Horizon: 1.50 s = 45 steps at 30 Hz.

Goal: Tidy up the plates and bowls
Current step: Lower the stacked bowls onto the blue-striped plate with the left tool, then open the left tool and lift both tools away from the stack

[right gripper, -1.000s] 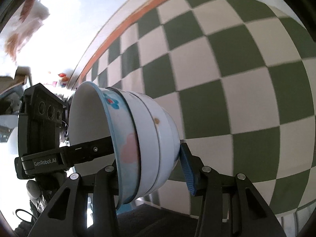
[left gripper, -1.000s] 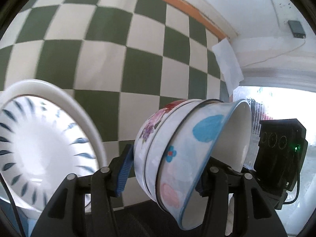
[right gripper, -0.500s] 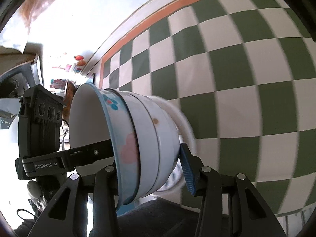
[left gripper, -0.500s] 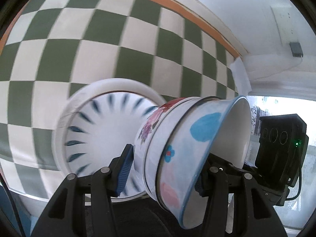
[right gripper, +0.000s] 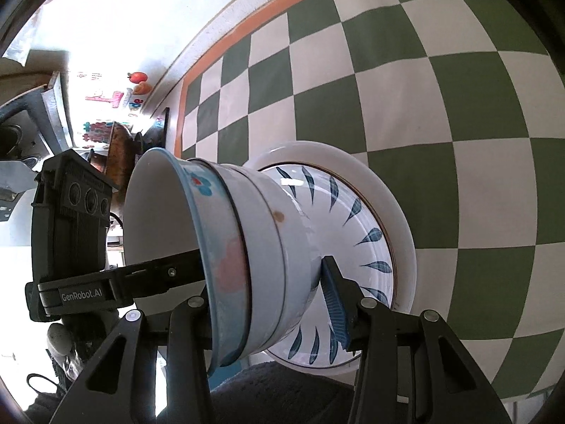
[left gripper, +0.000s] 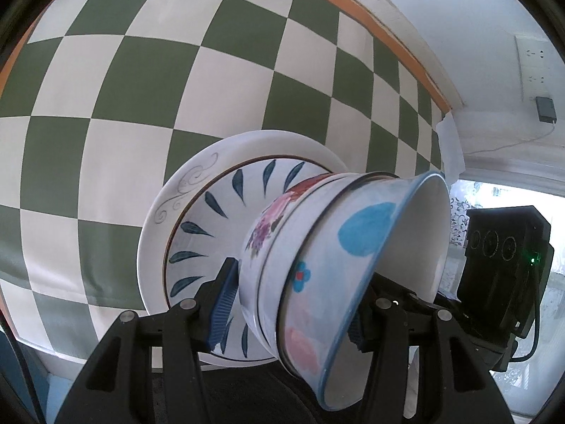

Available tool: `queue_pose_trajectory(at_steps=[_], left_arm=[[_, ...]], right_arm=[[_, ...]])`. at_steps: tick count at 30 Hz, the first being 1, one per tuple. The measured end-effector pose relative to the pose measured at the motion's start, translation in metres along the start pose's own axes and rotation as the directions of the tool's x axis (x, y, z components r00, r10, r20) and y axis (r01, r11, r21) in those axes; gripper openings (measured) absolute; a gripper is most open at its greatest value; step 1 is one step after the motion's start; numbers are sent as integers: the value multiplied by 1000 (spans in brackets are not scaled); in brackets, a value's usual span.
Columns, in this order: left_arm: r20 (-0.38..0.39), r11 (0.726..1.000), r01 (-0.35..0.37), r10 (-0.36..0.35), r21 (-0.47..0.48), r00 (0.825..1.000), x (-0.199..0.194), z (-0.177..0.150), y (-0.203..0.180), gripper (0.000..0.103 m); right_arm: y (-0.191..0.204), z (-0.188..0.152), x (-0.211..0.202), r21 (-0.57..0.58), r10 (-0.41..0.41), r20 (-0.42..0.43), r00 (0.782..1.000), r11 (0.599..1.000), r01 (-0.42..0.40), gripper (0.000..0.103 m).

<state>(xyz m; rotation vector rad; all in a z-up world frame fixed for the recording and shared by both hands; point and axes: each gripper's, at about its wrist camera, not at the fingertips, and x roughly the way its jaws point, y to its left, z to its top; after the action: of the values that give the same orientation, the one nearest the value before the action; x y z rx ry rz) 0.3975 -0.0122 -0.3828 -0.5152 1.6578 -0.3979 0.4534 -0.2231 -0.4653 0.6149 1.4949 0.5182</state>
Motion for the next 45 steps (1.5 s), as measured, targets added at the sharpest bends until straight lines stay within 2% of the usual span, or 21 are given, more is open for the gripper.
queue_pose_trajectory(at_steps=[16, 26, 35, 41, 45], left_arm=[[-31, 999, 11, -12, -39, 999, 14, -1, 19, 51], [-31, 1000, 13, -14, -29, 999, 16, 0, 22, 52], [-9, 999, -38, 39, 30, 999, 11, -5, 10, 50], [47, 993, -92, 89, 68, 995, -11, -19, 4, 50], [114, 984, -146, 134, 104, 984, -32, -34, -3, 50]], right_arm=[[-6, -4, 17, 5, -28, -30, 999, 1000, 28, 47], [-3, -5, 16, -10, -50, -31, 998, 999, 50, 46], [2, -7, 8, -32, -83, -13, 997, 996, 82, 46], [8, -13, -10, -32, -112, 24, 993, 993, 113, 46], [18, -24, -23, -48, -138, 49, 989, 989, 141, 46]])
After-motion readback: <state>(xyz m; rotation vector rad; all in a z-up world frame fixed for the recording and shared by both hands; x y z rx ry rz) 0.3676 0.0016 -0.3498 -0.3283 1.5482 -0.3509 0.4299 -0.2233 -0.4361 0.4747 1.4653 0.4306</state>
